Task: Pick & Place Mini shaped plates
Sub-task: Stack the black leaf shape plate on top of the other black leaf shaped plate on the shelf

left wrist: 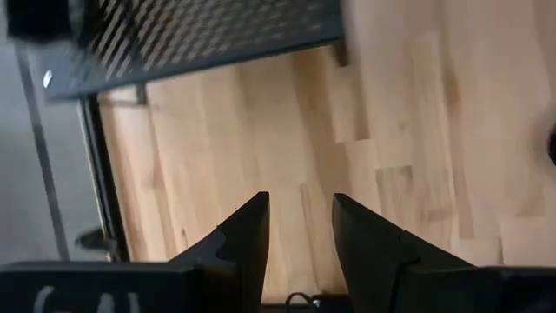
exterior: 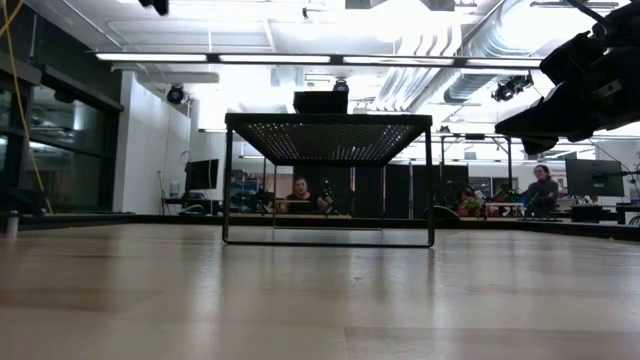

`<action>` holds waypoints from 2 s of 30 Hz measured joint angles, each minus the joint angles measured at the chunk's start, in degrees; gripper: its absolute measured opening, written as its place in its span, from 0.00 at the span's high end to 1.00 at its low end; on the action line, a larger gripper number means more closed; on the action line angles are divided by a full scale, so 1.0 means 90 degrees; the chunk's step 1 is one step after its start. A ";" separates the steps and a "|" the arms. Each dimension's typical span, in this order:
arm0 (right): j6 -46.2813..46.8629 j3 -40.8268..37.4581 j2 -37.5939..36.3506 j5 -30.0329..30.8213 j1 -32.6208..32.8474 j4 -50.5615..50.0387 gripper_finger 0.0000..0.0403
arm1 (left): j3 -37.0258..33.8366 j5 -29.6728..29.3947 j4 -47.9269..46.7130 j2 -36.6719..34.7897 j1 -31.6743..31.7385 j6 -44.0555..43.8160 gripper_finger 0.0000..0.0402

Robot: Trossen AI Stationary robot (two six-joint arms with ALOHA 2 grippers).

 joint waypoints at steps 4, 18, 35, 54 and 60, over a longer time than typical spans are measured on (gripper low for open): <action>0.0000 0.0000 0.0001 -0.0001 -0.0001 0.0001 0.97 | 0.0000 -0.0302 0.0005 0.0016 -0.0914 -0.0229 0.69; 0.0000 0.0001 0.0002 -0.0001 0.0000 0.0000 0.97 | 0.0000 -0.1211 0.0005 0.0046 -0.2950 -0.1400 0.69; 0.0000 0.0001 0.0000 0.0001 0.0000 0.0000 0.97 | -0.0165 -0.0672 0.0436 0.1170 -0.3277 -0.0982 0.70; 0.0000 0.0001 0.0002 0.0001 0.0000 0.0000 0.97 | -0.3951 0.1402 0.4035 0.0322 -0.2137 0.0469 0.70; 0.0000 0.0001 0.0002 0.0000 0.0000 0.0001 0.97 | -0.4875 0.2101 0.5201 0.0006 -0.1931 0.0738 0.70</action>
